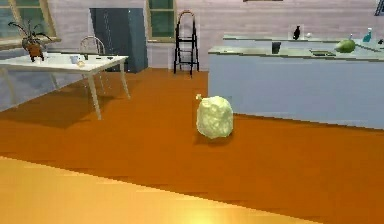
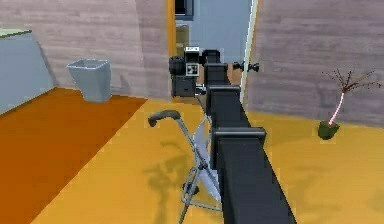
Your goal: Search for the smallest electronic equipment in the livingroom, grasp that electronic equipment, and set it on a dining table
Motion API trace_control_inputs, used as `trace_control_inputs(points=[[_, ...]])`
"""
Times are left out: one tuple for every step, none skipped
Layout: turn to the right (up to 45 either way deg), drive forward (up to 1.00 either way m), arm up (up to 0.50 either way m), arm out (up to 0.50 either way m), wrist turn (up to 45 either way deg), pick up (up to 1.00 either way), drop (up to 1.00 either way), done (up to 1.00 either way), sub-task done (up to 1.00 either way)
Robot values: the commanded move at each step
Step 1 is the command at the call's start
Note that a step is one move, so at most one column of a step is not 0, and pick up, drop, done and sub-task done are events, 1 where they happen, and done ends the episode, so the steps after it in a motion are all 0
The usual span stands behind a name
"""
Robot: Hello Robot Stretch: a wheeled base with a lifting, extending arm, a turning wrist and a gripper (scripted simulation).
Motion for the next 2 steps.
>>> trace_control_inputs(points=[[0.0, 0.25, 0.00, 0.00, 0.0, 0.00, 0.00, 0.00, 0.00], [-45.0, 0.00, 0.00, 0.00, 0.0, 0.00, 0.00, 0.00, 0.00]])
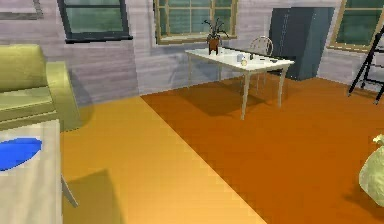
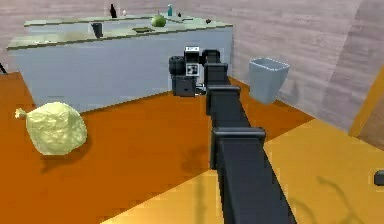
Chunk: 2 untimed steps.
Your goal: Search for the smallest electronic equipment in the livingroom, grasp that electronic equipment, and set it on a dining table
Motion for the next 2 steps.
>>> trace_control_inputs(points=[[-3.0, 0.00, 0.00, 0.00, 0.0, 0.00, 0.00, 0.00, 0.00], [45.0, 0.00, 0.00, 0.00, 0.0, 0.00, 0.00, 0.00, 0.00]])
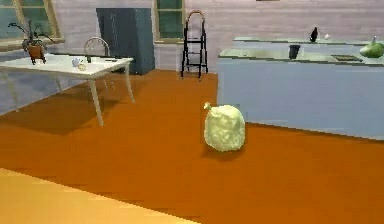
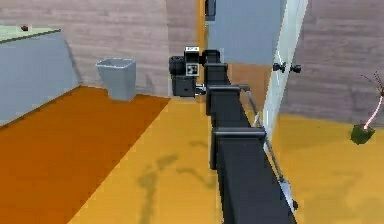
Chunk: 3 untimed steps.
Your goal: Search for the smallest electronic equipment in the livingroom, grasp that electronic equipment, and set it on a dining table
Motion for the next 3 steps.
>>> trace_control_inputs(points=[[45.0, 0.00, 0.00, 0.00, 0.0, 0.00, 0.00, 0.00, 0.00], [45.0, 0.00, 0.00, 0.00, 0.0, 0.00, 0.00, 0.00, 0.00], [15.0, 0.00, 0.00, 0.00, 0.0, 0.00, 0.00, 0.00, 0.00]])
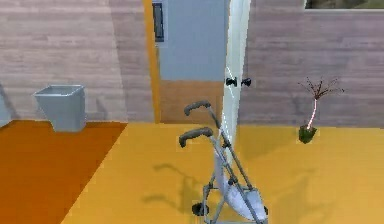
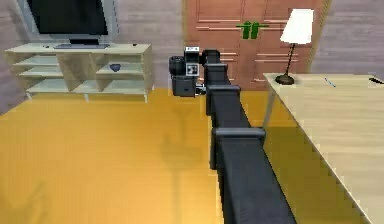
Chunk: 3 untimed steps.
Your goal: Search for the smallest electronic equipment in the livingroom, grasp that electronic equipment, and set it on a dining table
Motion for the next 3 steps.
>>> trace_control_inputs(points=[[0.0, 0.15, 0.00, 0.00, 0.0, 0.00, 0.00, 0.00, 0.00], [-45.0, 0.00, 0.00, 0.00, 0.0, 0.00, 0.00, 0.00, 0.00], [-45.0, 0.00, 0.00, 0.00, 0.0, 0.00, 0.00, 0.00, 0.00]])
